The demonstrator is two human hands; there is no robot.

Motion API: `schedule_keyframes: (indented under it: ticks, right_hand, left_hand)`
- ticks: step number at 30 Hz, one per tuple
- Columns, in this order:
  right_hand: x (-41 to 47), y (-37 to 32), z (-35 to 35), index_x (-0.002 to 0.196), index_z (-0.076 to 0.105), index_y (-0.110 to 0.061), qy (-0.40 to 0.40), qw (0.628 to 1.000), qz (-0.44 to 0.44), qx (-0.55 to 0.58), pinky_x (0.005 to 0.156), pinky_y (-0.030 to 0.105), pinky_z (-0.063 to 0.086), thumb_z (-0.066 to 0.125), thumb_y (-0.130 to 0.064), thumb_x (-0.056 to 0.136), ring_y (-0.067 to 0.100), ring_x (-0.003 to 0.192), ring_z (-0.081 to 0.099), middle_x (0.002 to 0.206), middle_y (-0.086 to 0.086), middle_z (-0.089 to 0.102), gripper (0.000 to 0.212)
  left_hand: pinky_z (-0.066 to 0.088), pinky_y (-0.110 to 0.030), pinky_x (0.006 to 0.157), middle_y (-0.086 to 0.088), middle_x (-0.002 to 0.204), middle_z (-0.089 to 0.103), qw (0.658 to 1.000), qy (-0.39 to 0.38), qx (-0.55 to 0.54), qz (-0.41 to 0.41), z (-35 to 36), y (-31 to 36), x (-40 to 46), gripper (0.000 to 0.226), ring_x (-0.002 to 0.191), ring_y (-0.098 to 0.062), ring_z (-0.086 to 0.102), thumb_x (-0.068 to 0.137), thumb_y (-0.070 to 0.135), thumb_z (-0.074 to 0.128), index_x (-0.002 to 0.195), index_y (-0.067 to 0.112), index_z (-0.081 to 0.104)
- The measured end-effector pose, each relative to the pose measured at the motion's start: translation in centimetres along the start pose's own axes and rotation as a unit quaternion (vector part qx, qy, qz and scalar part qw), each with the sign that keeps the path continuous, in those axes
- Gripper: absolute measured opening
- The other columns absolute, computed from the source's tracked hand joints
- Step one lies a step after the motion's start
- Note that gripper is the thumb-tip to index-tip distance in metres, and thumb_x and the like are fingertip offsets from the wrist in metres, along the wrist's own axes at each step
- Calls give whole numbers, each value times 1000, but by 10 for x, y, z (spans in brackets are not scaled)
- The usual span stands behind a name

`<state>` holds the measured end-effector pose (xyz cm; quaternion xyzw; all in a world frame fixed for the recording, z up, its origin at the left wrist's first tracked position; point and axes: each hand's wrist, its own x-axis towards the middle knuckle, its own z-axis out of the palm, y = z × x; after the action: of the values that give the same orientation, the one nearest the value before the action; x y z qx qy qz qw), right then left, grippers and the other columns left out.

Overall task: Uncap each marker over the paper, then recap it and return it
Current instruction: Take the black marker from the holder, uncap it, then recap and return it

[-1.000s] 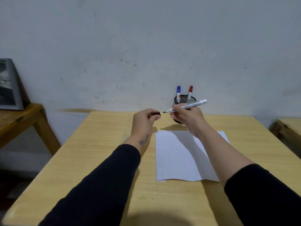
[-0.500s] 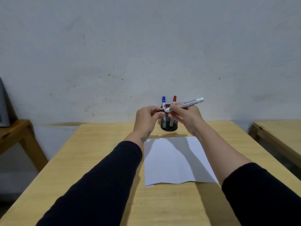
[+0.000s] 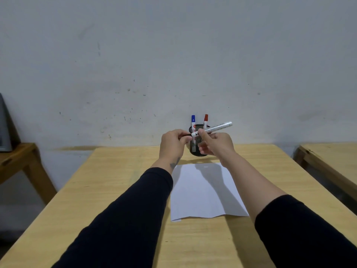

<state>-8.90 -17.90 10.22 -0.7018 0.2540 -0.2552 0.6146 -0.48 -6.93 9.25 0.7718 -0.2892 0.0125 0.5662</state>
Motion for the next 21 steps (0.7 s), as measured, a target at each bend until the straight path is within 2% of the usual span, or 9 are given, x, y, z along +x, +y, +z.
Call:
schedule_keyframes:
  ticks: [2, 4, 5, 7, 9, 11, 14, 18, 21]
  right_hand:
    - [2, -2, -2, 66, 64, -10, 66, 972, -68, -215, 69, 36, 58, 68, -35, 84, 26, 67, 68, 75, 11, 73, 30]
    - [4, -4, -2, 82, 64, -14, 150, 884, -211, -389, 68, 35, 49, 70, -23, 81, 28, 82, 62, 85, 6, 68, 11]
    - [7, -3, -2, 89, 66, -14, 183, 827, -280, -451, 66, 36, 44, 72, -15, 77, 30, 85, 58, 89, 6, 65, 14]
    - [17, 0, -5, 87, 72, -15, 210, 763, -358, -495, 60, 35, 38, 73, -4, 66, 35, 79, 57, 86, 7, 65, 24]
    - [26, 0, -8, 80, 74, -15, 213, 747, -383, -499, 58, 33, 34, 73, 0, 64, 34, 74, 57, 78, 5, 67, 21]
    - [35, -3, -9, 84, 74, -15, 208, 760, -369, -493, 62, 34, 34, 70, -6, 73, 34, 79, 57, 80, 5, 70, 15]
    - [48, -18, -10, 105, 69, -17, 189, 813, -307, -457, 71, 35, 39, 61, -19, 88, 31, 99, 55, 100, 4, 69, 18]
    - [71, -45, -7, 111, 67, -18, 177, 917, -222, -281, 71, 29, 44, 62, -20, 88, 23, 87, 63, 96, 2, 70, 23]
    - [90, -51, -2, 111, 68, -14, 155, 945, -166, -234, 74, 25, 43, 66, -20, 84, 21, 83, 63, 95, 6, 71, 28]
  left_hand:
    - [54, -36, 85, 1, 80, 69, 1000, 8, 9, -6, -2, 2, 7, 8, 84, -22, 68, 85, 10, 67, 89, 12, 73]
    - [53, -36, 84, 1, 80, 68, 1000, 2, 22, -2, -2, 6, 12, 9, 85, -22, 67, 85, 10, 66, 89, 14, 73]
    - [52, -36, 85, 0, 81, 69, 1000, -4, 26, 1, 0, 8, 14, 9, 86, -22, 66, 85, 10, 66, 89, 14, 73]
    - [52, -36, 87, -3, 87, 71, 999, -16, 28, 11, 4, 14, 17, 11, 87, -21, 66, 86, 10, 65, 92, 13, 73]
    - [51, -36, 90, -3, 91, 71, 1000, -18, 14, 19, 9, 18, 21, 15, 91, -20, 66, 86, 9, 65, 98, 13, 72]
    - [48, -33, 96, -2, 100, 68, 1000, -19, -9, 21, 13, 21, 27, 36, 104, -20, 64, 86, 11, 67, 121, 12, 63]
    - [34, -25, 103, -9, 139, 52, 999, -40, -9, 0, 19, 16, 38, 81, 131, -19, 47, 84, 21, 72, 149, 10, 25]
    - [30, -25, 102, -6, 151, 38, 997, -52, 41, -38, 37, -3, 46, 87, 139, -20, 35, 82, 26, 74, 150, 12, 22]
    - [29, -23, 101, -7, 150, 38, 995, -60, 64, -41, 51, -16, 48, 80, 137, -20, 35, 83, 25, 72, 147, 9, 26]
